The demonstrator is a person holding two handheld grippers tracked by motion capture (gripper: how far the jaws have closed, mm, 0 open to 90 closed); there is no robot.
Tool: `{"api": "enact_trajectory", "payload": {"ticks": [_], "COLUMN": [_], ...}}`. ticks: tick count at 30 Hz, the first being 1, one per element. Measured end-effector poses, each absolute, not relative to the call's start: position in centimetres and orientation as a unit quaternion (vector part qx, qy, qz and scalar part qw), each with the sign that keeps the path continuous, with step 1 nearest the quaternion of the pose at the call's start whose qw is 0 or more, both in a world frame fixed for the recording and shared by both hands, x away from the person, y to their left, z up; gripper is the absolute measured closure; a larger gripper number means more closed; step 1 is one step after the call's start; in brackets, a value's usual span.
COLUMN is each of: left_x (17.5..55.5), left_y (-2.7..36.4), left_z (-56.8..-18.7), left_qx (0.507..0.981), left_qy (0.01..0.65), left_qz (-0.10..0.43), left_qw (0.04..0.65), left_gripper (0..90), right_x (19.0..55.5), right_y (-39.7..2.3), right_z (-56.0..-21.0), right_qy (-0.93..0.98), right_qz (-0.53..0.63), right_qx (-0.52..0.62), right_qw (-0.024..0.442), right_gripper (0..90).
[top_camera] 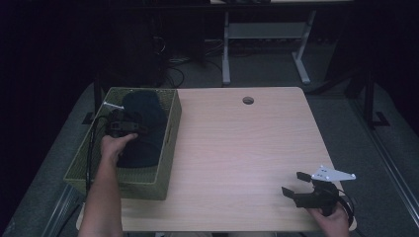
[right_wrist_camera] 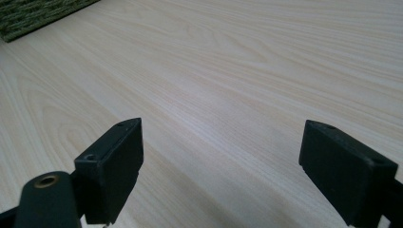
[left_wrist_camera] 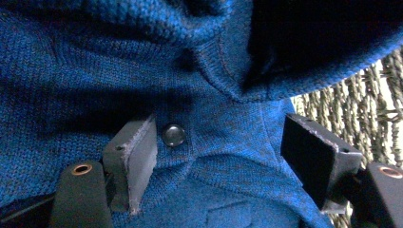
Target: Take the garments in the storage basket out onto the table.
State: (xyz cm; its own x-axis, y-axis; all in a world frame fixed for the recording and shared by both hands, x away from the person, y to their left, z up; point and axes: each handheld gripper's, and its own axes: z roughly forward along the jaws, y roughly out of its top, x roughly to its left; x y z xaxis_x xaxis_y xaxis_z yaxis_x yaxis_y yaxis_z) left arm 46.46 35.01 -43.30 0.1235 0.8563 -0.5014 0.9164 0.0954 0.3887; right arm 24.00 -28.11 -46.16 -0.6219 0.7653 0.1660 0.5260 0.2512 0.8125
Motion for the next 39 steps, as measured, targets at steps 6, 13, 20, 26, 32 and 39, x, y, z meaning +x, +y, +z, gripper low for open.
{"api": "enact_trajectory", "payload": {"ticks": [6,13,20,26,32,39], "left_x": [46.5,46.4,46.3,46.3,46.3,46.3], "left_y": [34.6,33.8,32.4,32.5,32.4,32.1], "left_z": [-43.7,-43.7,-43.5,-43.3,-43.0,-42.7], "left_qx": [0.682,0.723,0.759,0.756,0.76,0.761], "left_qy": [0.661,0.634,0.607,0.617,0.617,0.62], "left_qz": [-0.025,0.024,0.075,0.068,0.062,0.065], "left_qw": [0.312,0.273,0.222,0.208,0.194,0.18], "left_gripper": [33.2,46.8,56.0,67.9,73.1,76.5], "right_x": [24.0,24.0,23.9,23.9,23.9,23.9], "right_y": [-27.9,-27.7,-27.6,-27.5,-27.6,-27.6], "right_z": [-46.2,-46.2,-46.2,-46.2,-46.2,-46.1], "right_qy": [0.783,0.788,0.79,0.791,0.791,0.79], "right_qz": [0.448,0.446,0.445,0.444,0.445,0.445], "right_qx": [0.41,0.405,0.402,0.4,0.401,0.402], "right_qw": [0.131,0.129,0.129,0.129,0.128,0.128], "right_gripper": [14.5,14.6,14.6,14.6,14.6,14.6]}}
